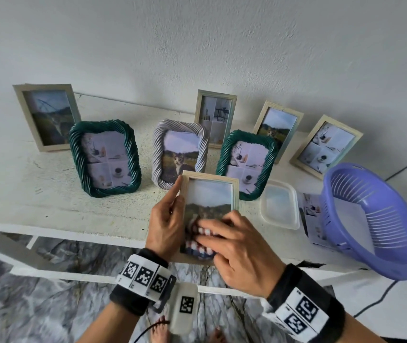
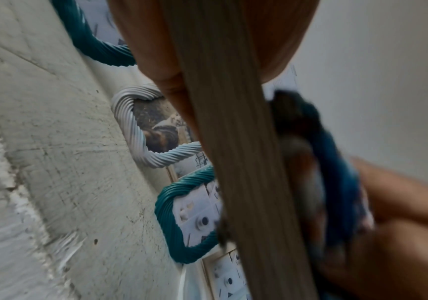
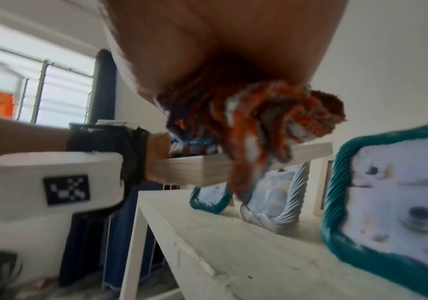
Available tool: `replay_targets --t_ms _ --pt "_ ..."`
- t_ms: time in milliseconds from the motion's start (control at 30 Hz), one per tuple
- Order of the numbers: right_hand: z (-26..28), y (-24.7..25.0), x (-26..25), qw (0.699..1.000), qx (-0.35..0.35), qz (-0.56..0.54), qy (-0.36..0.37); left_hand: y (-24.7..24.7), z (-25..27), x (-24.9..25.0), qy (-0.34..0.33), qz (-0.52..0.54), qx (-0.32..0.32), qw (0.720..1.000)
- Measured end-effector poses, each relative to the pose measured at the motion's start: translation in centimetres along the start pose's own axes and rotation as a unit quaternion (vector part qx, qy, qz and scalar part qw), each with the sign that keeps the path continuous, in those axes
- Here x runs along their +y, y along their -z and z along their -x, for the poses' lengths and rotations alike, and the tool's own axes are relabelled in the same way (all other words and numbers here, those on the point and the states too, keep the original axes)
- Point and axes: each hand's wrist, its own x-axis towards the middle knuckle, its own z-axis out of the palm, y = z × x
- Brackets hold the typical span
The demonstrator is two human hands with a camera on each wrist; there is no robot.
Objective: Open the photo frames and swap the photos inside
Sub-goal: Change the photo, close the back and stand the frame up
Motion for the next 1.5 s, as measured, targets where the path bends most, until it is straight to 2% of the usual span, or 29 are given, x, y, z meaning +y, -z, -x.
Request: replay_targets --t_ms 100,233,300,400,500,567,767,833,967,1133,1200,1333,1400,1500 --pt "0.8 0.8 1.6 0.999 0.016 0.038 -0.002 0.3 0.6 -0.3 0.002 -0.017 0.012 1.0" --pt "-0.7 1.7 3.0 0.99 0.024 0.08 -0.111 -0.4 1.1 -0.2 -0.004 -0.041 0.015 0.999" --pt "-1.1 1.2 1.7 0.994 0.038 0.053 -0.087 -0.4 0.9 0.1 0.0 -0.043 0.024 0.999" --pt "-0.3 0.3 -0.7 1.0 0.019 0.003 -0.004 0.1 0.5 0.0 0.013 -0.03 0.012 0.999" --pt "0.5 0.9 -0.3 0.999 0.008 0.001 0.032 0.0 0.7 0.3 0.017 -0.052 0.0 0.999" --pt "0.6 1.5 1.0 0.999 0.024 0.027 0.027 0.0 1.0 0.5 0.014 -0.063 0.009 0.998" --pt "-0.2 2.2 2.9 0.992 0.032 0.091 -0.087 0.3 0.6 0.8 0.017 -0.027 0.027 0.999" --pt "0.0 1.7 1.9 0.995 0.041 0.057 -0.071 0.4 0.3 1.4 0.015 -0.022 0.028 0.999" --pt "1.8 0.8 0.9 1.0 0.005 0.005 -0.001 1.0 0.3 1.1 0.027 -0.029 0.019 0.999" --pt "0.6 1.4 1.8 0.996 0.024 0.053 -0.072 0.6 0.0 -0.1 0.027 -0.028 0.021 0.999" --pt "0.3 0.6 0.9 0.998 0.043 0.02 -0.049 0.8 -0.3 -0.2 0.025 -0.027 0.018 0.999" --pt "1.2 -0.1 0.4 0.999 0.015 -0.02 0.023 0.6 0.2 0.3 0.019 -0.061 -0.011 0.998" --pt "1.2 0.5 1.9 1.0 0.017 0.009 0.018 0.4 0.4 0.3 0.031 -0.063 -0.008 0.998" --pt "0.3 1.3 3.5 0.998 0.027 0.04 -0.033 0.5 0.0 0.4 0.031 -0.056 -0.005 0.998"
